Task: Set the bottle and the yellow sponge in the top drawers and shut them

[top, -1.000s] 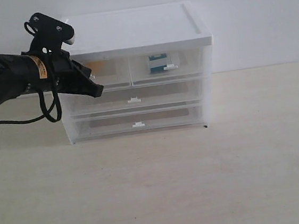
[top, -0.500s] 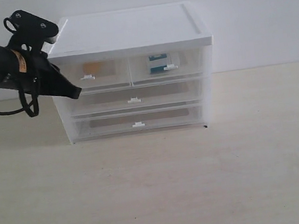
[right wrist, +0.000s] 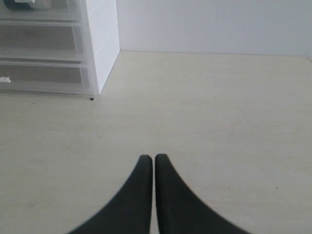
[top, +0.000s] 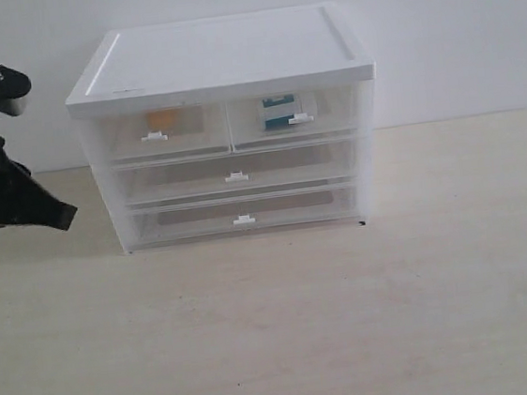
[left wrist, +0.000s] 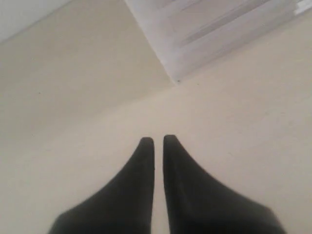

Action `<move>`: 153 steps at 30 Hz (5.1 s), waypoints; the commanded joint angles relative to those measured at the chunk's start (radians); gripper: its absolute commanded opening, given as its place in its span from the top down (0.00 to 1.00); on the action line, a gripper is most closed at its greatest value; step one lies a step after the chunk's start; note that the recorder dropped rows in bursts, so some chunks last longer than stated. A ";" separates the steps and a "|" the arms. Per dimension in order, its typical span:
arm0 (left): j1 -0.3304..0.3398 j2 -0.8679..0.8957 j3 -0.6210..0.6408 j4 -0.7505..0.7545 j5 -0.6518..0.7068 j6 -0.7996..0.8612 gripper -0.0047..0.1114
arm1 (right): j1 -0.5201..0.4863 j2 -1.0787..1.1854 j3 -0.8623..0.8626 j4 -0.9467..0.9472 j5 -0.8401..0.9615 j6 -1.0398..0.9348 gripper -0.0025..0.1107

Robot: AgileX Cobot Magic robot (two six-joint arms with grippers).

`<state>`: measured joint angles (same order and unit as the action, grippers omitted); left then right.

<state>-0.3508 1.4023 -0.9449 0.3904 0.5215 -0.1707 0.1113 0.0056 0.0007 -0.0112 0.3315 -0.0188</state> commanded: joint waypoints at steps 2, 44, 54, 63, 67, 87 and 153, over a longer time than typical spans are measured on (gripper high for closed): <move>0.000 -0.192 0.128 -0.334 -0.024 0.055 0.92 | 0.002 -0.006 -0.001 0.001 -0.010 -0.001 0.98; 0.235 -1.292 0.771 -0.297 -0.371 0.171 0.92 | 0.002 -0.006 -0.001 0.001 -0.010 -0.001 0.98; 0.242 -1.311 0.859 -0.317 -0.393 0.163 0.92 | 0.002 -0.006 -0.001 0.001 -0.010 -0.001 0.98; 0.242 -1.402 0.945 -0.334 -0.387 0.171 0.92 | 0.002 -0.006 -0.001 0.001 -0.010 -0.001 0.98; 0.247 -1.402 0.945 -0.343 -0.370 0.171 0.92 | 0.002 -0.006 -0.001 0.001 -0.010 -0.001 0.98; 0.251 -1.402 0.945 -0.358 -0.240 0.208 0.92 | 0.002 -0.006 -0.001 0.001 -0.010 -0.001 0.98; 0.251 -1.402 0.945 -0.358 -0.243 0.208 0.92 | 0.002 -0.006 -0.001 0.001 -0.010 -0.001 0.98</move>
<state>-0.1017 0.0038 -0.0036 0.0420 0.2854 0.0438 0.1113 0.0056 0.0007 -0.0112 0.3315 -0.0188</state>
